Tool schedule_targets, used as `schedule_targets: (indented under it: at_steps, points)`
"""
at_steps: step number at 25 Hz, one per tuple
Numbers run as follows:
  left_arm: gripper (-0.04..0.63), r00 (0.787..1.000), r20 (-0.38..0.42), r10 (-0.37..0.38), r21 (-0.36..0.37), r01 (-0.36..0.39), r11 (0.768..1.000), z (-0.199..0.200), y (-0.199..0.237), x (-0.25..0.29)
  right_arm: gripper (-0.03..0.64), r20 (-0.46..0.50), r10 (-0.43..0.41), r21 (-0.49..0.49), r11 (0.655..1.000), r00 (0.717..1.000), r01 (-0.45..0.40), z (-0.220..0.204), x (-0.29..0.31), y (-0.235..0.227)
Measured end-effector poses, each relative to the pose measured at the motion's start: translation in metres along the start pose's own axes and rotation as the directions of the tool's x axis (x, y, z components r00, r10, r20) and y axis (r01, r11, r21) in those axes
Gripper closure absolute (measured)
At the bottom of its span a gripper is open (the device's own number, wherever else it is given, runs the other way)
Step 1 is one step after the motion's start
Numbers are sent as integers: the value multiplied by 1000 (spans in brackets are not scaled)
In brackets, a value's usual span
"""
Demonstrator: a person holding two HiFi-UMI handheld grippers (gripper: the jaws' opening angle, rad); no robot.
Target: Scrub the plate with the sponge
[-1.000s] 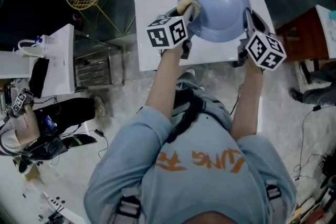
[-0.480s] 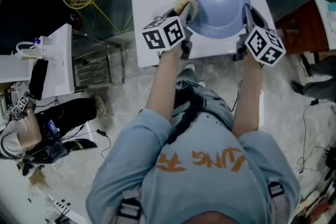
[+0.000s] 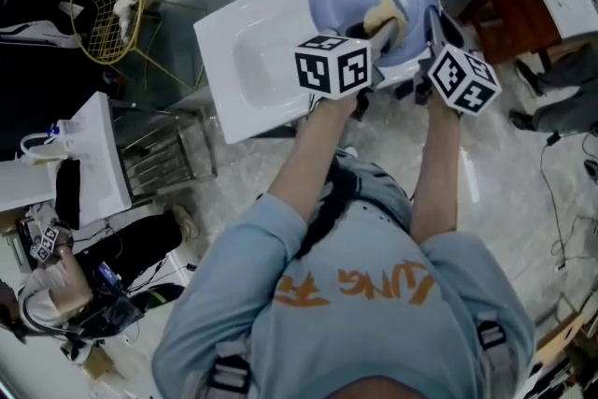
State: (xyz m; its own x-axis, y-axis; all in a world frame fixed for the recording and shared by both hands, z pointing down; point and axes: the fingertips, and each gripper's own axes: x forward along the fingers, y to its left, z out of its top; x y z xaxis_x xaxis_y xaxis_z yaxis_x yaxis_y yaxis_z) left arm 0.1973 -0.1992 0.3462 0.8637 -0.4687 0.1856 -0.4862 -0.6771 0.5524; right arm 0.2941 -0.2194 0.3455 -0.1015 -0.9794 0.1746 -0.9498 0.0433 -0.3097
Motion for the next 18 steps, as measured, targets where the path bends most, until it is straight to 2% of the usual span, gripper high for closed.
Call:
schedule_targets:
  at_steps: [6, 9, 14, 18]
  points:
    - [546, 987, -102, -125, -13, 124, 992, -28, -38, 37, 598, 12, -59, 7, 998, 998, 59, 1, -18, -26]
    - [546, 978, -141, -155, -9, 155, 988, -41, -51, 52, 598, 1, -76, 10, 997, 997, 76, -4, -23, -39]
    - [546, 976, -159, -148, -20, 146, 989, -51, -49, 66, 597, -4, -71, 13, 997, 997, 71, -4, -26, -47]
    - [546, 986, -146, -75, -16, 74, 997, -47, -19, 54, 597, -4, -37, 18, 999, 999, 37, -5, -14, -34]
